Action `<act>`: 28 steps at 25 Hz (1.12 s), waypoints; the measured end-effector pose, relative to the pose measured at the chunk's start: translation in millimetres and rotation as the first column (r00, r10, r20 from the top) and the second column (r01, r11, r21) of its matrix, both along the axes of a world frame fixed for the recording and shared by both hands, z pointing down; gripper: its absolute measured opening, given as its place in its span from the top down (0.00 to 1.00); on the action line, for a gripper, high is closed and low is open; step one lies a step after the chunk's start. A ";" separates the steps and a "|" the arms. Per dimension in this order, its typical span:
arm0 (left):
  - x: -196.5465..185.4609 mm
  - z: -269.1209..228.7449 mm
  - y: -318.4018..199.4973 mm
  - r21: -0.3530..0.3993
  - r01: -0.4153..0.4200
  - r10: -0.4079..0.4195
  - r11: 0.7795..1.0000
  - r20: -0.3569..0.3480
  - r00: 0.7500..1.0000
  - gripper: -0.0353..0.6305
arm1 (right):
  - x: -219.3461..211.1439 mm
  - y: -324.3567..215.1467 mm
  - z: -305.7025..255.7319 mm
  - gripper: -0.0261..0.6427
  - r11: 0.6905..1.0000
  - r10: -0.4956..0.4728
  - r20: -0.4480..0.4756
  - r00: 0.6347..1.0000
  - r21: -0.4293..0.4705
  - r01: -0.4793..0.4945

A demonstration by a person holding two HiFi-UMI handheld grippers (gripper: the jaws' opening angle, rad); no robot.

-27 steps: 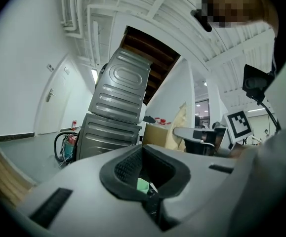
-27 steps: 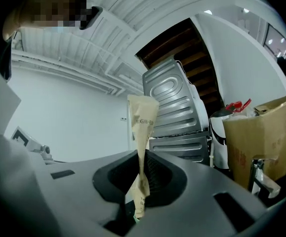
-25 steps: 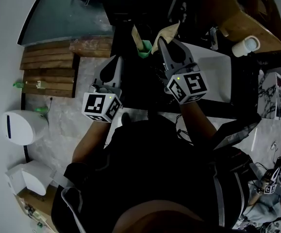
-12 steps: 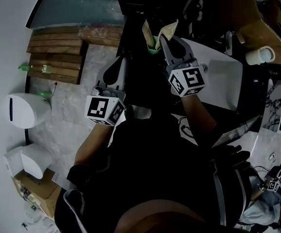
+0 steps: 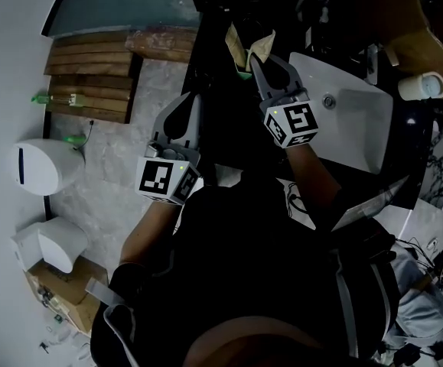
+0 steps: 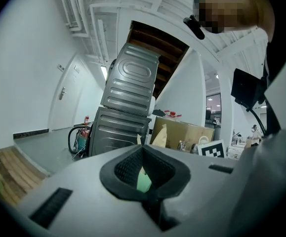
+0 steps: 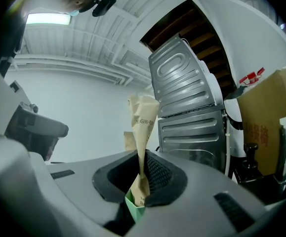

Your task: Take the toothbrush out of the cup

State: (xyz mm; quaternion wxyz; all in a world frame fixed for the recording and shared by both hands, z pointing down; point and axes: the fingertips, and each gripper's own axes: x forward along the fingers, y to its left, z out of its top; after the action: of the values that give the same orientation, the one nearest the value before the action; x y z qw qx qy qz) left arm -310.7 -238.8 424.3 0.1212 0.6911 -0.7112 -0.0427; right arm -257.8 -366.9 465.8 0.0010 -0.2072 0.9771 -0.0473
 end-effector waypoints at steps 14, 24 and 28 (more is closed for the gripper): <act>2.2 4.9 7.6 -0.020 -0.025 0.025 0.999 -0.013 1.000 0.94 | -3.6 -1.3 45.5 0.90 0.998 0.051 -0.048 0.998 -0.023 -0.052; -11.6 3.0 18.2 -0.017 -0.056 0.056 0.998 -0.006 0.998 0.94 | -7.0 -1.8 47.1 0.90 0.994 0.103 -0.097 0.990 0.031 -0.100; -17.4 -0.9 25.8 0.016 -0.094 0.094 0.995 0.008 0.996 0.94 | -1.0 1.7 34.0 0.80 0.988 0.143 -0.108 0.984 0.067 -0.137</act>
State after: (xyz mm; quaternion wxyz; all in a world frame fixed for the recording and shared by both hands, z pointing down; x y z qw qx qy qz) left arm -328.0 -213.0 423.4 0.1150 0.7248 -0.6781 -0.0402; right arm -258.8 -365.3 499.8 -0.0448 -0.2777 0.9596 -0.0065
